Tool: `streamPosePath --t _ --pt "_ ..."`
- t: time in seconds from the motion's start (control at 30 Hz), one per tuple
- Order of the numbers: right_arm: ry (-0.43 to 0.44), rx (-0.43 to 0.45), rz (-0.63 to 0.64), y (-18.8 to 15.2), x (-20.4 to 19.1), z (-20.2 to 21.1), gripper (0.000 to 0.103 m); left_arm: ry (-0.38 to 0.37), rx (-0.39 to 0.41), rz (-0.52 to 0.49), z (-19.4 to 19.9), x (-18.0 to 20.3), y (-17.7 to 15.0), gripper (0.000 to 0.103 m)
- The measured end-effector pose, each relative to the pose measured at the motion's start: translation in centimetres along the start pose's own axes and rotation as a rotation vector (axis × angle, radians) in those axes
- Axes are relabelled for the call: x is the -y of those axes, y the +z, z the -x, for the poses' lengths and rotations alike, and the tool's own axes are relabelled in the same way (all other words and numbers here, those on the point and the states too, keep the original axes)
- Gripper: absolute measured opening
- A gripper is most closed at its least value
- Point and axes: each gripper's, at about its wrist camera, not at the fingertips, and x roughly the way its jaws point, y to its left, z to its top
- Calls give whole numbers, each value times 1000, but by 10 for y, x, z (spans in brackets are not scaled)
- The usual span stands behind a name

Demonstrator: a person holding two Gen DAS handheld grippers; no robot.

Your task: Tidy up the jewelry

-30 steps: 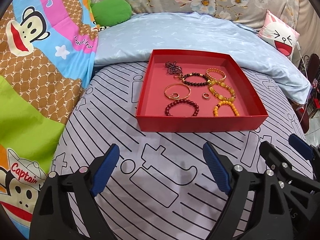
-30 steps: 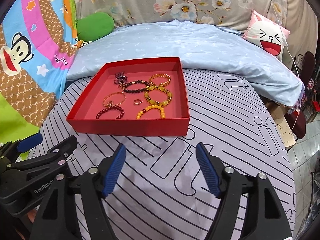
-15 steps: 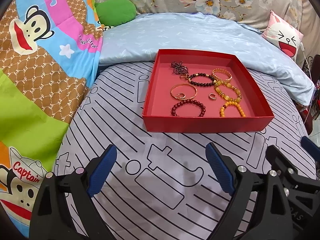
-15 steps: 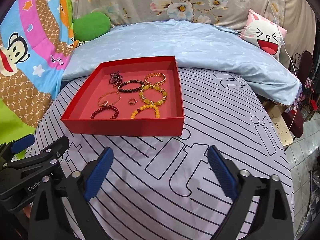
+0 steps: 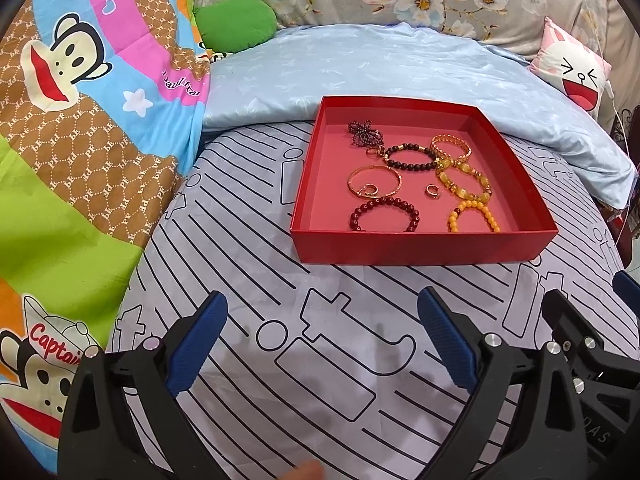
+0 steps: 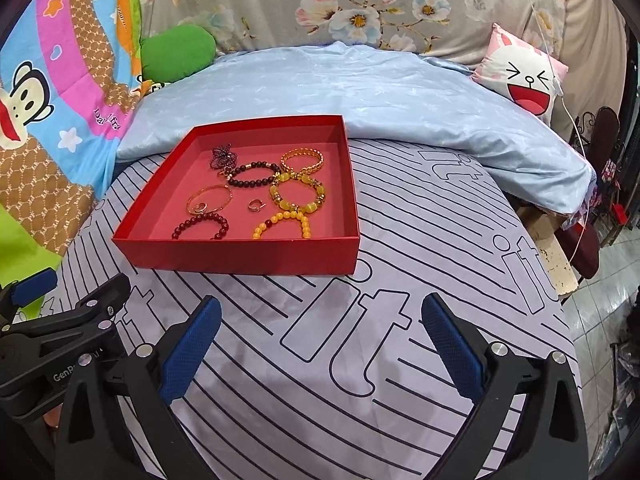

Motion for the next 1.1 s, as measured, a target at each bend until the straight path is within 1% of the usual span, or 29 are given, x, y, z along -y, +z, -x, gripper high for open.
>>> streamPosePath --t 0.17,1.1 --pt "-2 0 -3 -1 1 0 97 -10 -8 4 -2 0 0 92" --pt "-4 -6 -6 -4 3 -2 97 -13 -15 7 -5 0 -2 92"
